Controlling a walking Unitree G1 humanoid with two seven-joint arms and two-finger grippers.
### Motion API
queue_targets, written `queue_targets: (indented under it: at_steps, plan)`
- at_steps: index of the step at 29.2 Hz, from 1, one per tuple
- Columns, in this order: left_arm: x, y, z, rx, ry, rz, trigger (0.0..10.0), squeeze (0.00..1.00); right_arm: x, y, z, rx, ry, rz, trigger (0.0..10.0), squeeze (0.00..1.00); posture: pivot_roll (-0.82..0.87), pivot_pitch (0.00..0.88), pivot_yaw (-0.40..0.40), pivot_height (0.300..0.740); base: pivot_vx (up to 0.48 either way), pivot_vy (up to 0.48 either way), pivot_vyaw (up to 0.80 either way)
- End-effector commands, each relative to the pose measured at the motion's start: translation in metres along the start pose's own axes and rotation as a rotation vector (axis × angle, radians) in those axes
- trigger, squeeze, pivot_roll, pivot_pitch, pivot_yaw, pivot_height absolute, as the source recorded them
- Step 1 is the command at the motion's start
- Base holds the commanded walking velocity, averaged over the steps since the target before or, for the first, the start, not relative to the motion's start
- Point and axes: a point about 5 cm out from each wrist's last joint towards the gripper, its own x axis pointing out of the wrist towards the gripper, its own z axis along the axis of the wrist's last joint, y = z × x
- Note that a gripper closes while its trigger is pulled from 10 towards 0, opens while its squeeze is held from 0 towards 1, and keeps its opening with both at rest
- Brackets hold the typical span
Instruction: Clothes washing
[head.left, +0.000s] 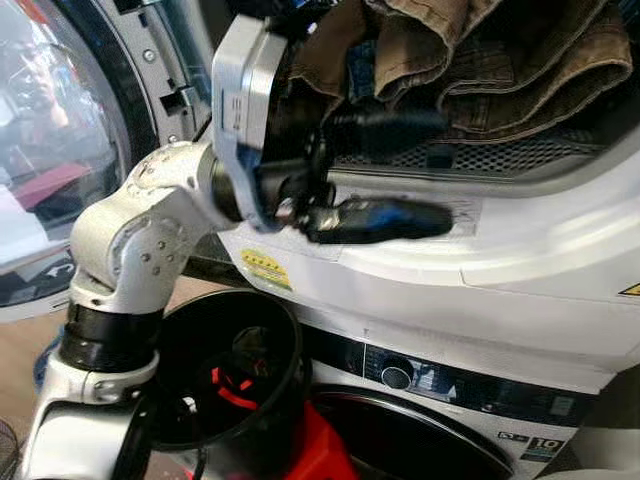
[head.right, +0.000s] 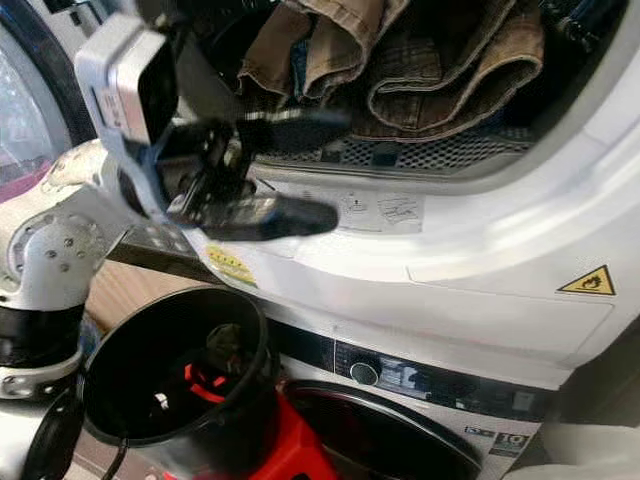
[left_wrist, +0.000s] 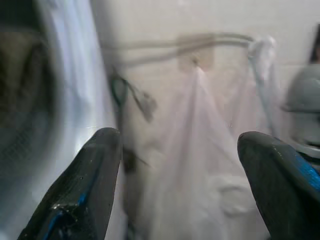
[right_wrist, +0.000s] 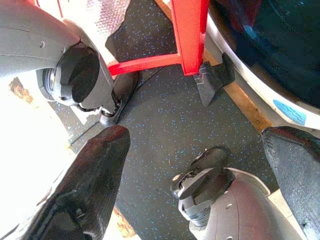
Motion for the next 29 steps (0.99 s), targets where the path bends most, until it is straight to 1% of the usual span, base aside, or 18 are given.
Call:
queue_targets:
  at_steps: [1, 2, 3, 4, 5, 8, 9, 10, 11, 12, 13, 14, 18, 21, 23, 25, 26, 29]
  plan:
    - [0.002, -0.007, -0.003, -0.025, 0.032, -0.056, 10.0, 0.0, -0.003, 0.016, -0.027, 0.011, 0.108, 0.053, 10.0, 0.0, -0.01, 0.04, 0.185, 0.74, 0.0, 0.0, 0.0]
    - [0.003, -0.014, -0.011, -0.066, 0.057, -0.083, 10.0, 0.0, -0.003, 0.016, -0.027, 0.01, 0.107, 0.053, 10.0, 0.0, -0.01, 0.04, 0.185, 0.74, 0.0, 0.0, 0.0]
    - [0.003, -0.014, -0.011, -0.066, 0.057, -0.083, 10.0, 0.0, -0.003, 0.016, -0.027, 0.01, 0.107, 0.053, 10.0, 0.0, -0.01, 0.04, 0.185, 0.74, 0.0, 0.0, 0.0]
    - [0.002, -0.027, -0.032, -0.146, 0.133, -0.13, 10.0, 0.0, -0.003, 0.016, -0.026, 0.009, 0.106, 0.053, 10.0, 0.0, -0.01, 0.04, 0.187, 0.74, 0.0, 0.0, 0.0]
    - [0.001, -0.033, -0.05, -0.199, 0.202, -0.147, 10.0, 0.0, -0.003, 0.016, -0.026, 0.008, 0.106, 0.053, 10.0, 0.0, -0.01, 0.04, 0.188, 0.74, 0.0, 0.0, 0.0]
    - [0.001, -0.039, -0.073, -0.261, 0.253, -0.158, 10.0, 0.0, -0.003, 0.017, -0.026, 0.013, 0.105, 0.053, 10.0, 0.0, -0.01, 0.041, 0.19, 0.74, 0.0, 0.0, 0.0]
    - [0.001, -0.039, -0.073, -0.261, 0.253, -0.158, 10.0, 0.0, -0.003, 0.017, -0.026, 0.013, 0.105, 0.053, 10.0, 0.0, -0.01, 0.041, 0.19, 0.74, 0.0, 0.0, 0.0]
    - [0.0, -0.042, -0.089, -0.268, 0.318, -0.155, 10.0, 0.0, -0.003, 0.017, -0.026, 0.014, 0.106, 0.053, 10.0, 0.0, -0.01, 0.041, 0.19, 0.74, 0.0, 0.0, 0.0]
    - [-0.002, -0.042, -0.1, -0.301, 0.336, -0.131, 10.0, 0.0, -0.003, 0.017, -0.026, 0.015, 0.107, 0.053, 10.0, 0.0, -0.01, 0.037, 0.19, 0.74, 0.0, 0.0, 0.0]
    - [-0.002, -0.042, -0.1, -0.301, 0.336, -0.131, 10.0, 0.0, -0.003, 0.017, -0.026, 0.015, 0.107, 0.053, 10.0, 0.0, -0.01, 0.037, 0.19, 0.74, 0.0, 0.0, 0.0]
    - [-0.007, -0.042, -0.119, -0.351, 0.368, -0.092, 10.0, 0.0, -0.003, 0.017, -0.026, 0.017, 0.107, 0.054, 10.0, 0.0, -0.02, 0.039, 0.193, 0.74, 0.0, 0.0, 0.0]
    - [-0.011, -0.044, -0.13, -0.38, 0.389, -0.071, 10.0, 0.0, -0.003, 0.017, -0.026, 0.019, 0.108, 0.052, 10.0, 0.0, -0.02, 0.035, 0.193, 0.74, 0.0, 0.0, 0.0]
    - [-0.026, -0.048, -0.162, -0.438, 0.479, -0.007, 10.0, 0.0, -0.003, 0.018, -0.026, 0.023, 0.108, 0.052, 10.0, 0.0, -0.03, 0.033, 0.196, 0.74, 0.0, 0.0, 0.0]
    - [-0.041, -0.052, -0.195, -0.516, 0.528, 0.095, 10.0, 0.0, -0.003, 0.018, -0.025, 0.026, 0.107, 0.05, 10.0, 0.0, -0.04, 0.028, 0.2, 0.74, 0.0, 0.0, 0.0]
    - [-0.047, -0.055, -0.214, -0.568, 0.531, 0.16, 10.0, 0.0, -0.003, 0.018, -0.025, 0.028, 0.107, 0.048, 10.0, 0.0, -0.04, 0.025, 0.2, 0.74, 0.0, 0.0, 0.0]
    - [-0.046, -0.058, -0.231, -0.586, 0.534, 0.207, 10.0, 0.0, -0.003, 0.018, -0.025, 0.035, 0.107, 0.046, 10.0, 0.0, -0.04, 0.024, 0.202, 0.74, 0.0, 0.0, 0.0]
    - [-0.041, -0.058, -0.241, -0.594, 0.512, 0.248, 10.0, 0.0, -0.003, 0.019, -0.026, 0.04, 0.107, 0.044, 10.0, 0.0, -0.04, 0.022, 0.201, 0.74, 0.0, 0.0, 0.0]
    - [-0.033, -0.059, -0.251, -0.6, 0.505, 0.248, 10.0, 0.0, -0.003, 0.019, -0.026, 0.039, 0.107, 0.044, 10.0, 0.0, -0.05, 0.026, 0.201, 0.74, 0.0, 0.0, 0.0]
